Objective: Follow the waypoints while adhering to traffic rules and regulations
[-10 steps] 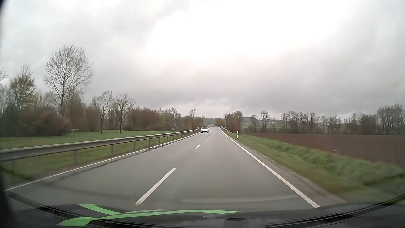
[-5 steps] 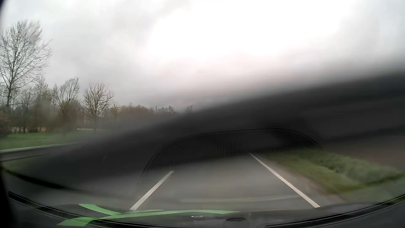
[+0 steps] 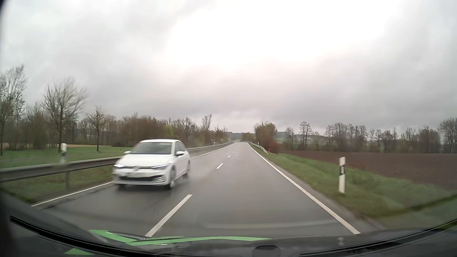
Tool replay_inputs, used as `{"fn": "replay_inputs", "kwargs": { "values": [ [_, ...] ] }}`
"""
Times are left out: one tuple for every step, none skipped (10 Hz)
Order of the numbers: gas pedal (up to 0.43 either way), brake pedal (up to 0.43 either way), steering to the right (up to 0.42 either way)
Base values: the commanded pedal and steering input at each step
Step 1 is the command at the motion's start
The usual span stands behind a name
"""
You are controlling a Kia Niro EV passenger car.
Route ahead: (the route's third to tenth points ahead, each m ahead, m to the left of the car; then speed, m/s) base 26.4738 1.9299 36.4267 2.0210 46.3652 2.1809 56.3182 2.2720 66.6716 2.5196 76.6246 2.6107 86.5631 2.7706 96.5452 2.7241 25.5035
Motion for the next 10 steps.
{"fn": "replay_inputs", "kwargs": {
  "values": [
    [0.209,0.0,0.0],
    [0.22,0.0,0.0],
    [0.22,0.0,-0.001],
    [0.22,0.0,-0.003],
    [0.209,0.0,-0.003],
    [0.189,0.0,-0.003],
    [0.177,0.0,-0.002],
    [0.177,0.0,-0.001],
    [0.177,0.0,-0.001],
    [0.177,0.0,-0.001]
  ]
}}
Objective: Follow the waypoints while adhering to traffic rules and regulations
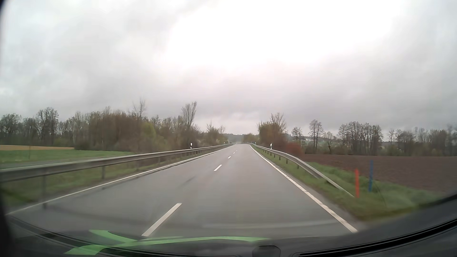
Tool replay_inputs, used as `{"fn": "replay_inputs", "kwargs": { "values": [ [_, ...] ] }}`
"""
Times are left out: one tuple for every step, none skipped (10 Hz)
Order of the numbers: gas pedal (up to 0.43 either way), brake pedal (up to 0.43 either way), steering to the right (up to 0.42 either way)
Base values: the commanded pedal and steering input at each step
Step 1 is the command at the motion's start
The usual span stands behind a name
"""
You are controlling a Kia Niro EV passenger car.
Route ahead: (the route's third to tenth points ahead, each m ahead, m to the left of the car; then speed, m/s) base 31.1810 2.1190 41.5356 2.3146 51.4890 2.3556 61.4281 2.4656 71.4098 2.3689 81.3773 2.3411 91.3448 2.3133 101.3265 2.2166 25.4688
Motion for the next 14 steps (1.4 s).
{"fn": "replay_inputs", "kwargs": {
  "values": [
    [0.138,0.0,-0.001],
    [0.11,0.0,-0.001],
    [0.098,0.0,-0.001],
    [0.098,0.0,-0.001],
    [0.098,0.0,0.0],
    [0.098,0.0,0.0],
    [0.098,0.0,0.0],
    [0.059,0.0,0.0],
    [0.047,0.0,0.0],
    [0.047,0.0,0.0],
    [0.059,0.0,0.0],
    [0.079,0.0,0.0],
    [0.098,0.0,0.0],
    [0.098,0.0,0.0]
  ]
}}
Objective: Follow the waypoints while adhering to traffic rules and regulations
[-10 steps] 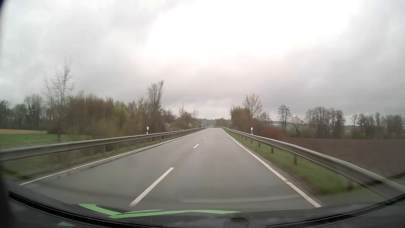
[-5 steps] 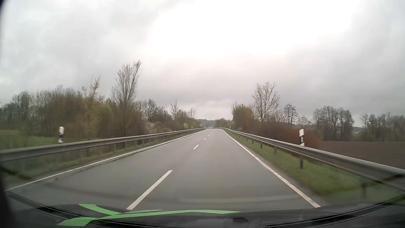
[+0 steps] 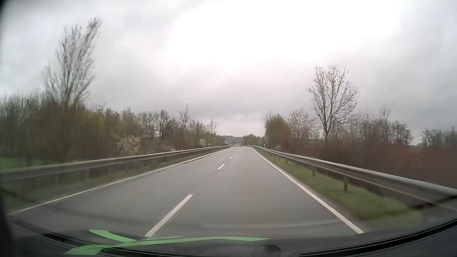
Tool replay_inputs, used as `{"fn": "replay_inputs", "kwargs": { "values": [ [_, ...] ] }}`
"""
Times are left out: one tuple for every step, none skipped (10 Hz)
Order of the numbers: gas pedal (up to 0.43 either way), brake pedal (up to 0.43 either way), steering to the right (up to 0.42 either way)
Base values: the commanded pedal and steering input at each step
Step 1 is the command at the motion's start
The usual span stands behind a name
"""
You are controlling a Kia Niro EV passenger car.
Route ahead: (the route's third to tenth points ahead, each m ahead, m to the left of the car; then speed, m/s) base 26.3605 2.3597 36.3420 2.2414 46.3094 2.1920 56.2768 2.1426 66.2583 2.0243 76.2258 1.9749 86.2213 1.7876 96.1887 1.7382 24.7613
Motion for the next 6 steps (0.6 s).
{"fn": "replay_inputs", "kwargs": {
  "values": [
    [0.098,0.0,0.0],
    [0.11,0.0,0.0],
    [0.13,0.0,0.0],
    [0.15,0.0,0.0],
    [0.15,0.0,0.0],
    [0.15,0.0,0.0]
  ]
}}
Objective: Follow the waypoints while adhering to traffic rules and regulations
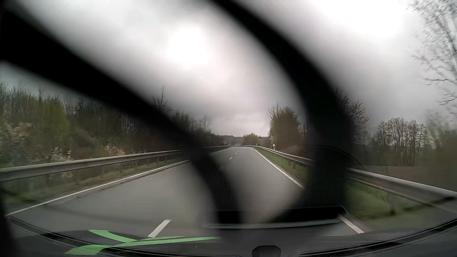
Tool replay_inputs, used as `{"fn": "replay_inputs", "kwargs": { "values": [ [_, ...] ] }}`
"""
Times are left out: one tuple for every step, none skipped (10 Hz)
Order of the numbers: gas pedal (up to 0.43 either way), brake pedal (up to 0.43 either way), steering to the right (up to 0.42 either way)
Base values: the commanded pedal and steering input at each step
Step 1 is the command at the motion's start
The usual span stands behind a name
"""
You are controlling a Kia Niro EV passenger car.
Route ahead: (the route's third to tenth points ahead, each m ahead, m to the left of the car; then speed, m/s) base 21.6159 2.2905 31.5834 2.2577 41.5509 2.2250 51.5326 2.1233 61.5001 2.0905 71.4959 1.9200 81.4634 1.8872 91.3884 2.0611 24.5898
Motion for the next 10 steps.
{"fn": "replay_inputs", "kwargs": {
  "values": [
    [0.15,0.0,0.0],
    [0.118,0.0,0.0],
    [0.087,0.0,-0.001],
    [0.079,0.0,0.0],
    [0.079,0.0,0.0],
    [0.087,0.0,0.001],
    [0.11,0.0,0.001],
    [0.138,0.0,0.001],
    [0.138,0.0,0.001],
    [0.138,0.0,0.001]
  ]
}}
